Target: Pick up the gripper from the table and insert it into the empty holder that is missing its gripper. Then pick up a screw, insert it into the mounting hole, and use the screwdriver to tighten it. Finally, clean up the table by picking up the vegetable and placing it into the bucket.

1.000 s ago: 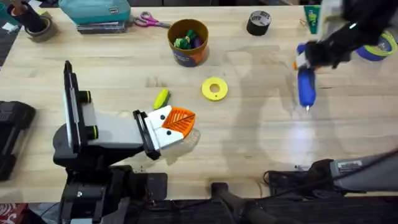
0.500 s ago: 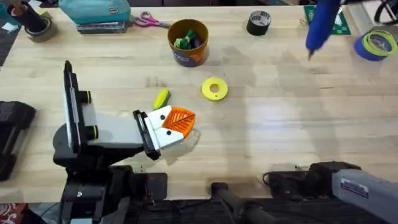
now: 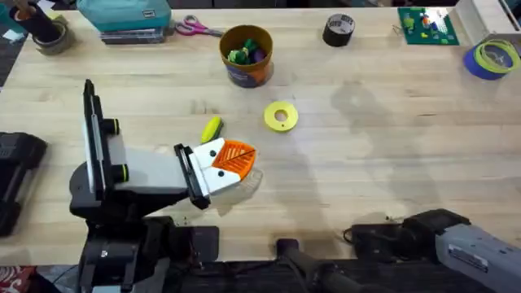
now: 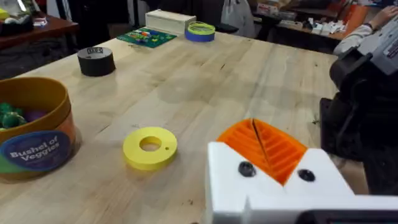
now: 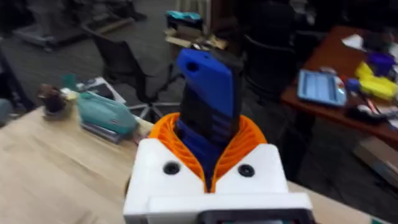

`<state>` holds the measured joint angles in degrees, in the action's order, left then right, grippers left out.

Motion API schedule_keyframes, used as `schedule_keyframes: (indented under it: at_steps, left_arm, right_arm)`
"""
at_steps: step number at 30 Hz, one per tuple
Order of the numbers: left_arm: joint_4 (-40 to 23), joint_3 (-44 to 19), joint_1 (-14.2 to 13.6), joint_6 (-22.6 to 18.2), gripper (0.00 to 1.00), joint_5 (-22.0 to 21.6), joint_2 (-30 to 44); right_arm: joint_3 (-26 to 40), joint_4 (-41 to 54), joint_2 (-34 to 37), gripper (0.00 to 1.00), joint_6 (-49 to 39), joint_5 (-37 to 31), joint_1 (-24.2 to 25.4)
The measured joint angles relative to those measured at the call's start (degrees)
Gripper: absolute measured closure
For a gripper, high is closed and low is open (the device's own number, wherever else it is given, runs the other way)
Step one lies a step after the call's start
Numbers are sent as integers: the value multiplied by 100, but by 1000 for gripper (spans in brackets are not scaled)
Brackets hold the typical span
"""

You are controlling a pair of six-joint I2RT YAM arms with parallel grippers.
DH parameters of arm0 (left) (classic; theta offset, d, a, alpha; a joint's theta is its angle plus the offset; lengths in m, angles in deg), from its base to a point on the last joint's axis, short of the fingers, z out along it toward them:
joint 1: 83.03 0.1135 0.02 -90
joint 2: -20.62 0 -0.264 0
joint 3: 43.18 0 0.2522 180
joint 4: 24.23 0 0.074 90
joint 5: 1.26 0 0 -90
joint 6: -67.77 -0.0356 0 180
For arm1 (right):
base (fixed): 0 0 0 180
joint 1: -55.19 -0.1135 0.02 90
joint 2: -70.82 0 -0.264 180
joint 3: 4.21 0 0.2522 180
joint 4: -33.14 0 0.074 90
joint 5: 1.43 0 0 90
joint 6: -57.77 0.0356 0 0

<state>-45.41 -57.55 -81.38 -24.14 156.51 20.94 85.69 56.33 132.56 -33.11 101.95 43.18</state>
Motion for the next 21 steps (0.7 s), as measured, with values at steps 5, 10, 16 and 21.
schedule_keyframes:
  at_steps: [5, 10, 16, 21]
  left_arm:
    - [0, -2, 0, 0, 988, 0, 0]
    - [0, 0, 0, 0, 988, 0, 0]
    - [1, 0, 0, 0, 988, 0, -1]
    - [0, 0, 0, 0, 988, 0, 0]
  right_arm:
    - [0, -438, -1, 978, 225, 437, -402]
    - [0, -703, 4, 978, 395, 798, -874]
    - [0, -843, 73, 978, 448, 955, -1542]
    - [0, -1255, 335, 978, 483, 1009, -2102]
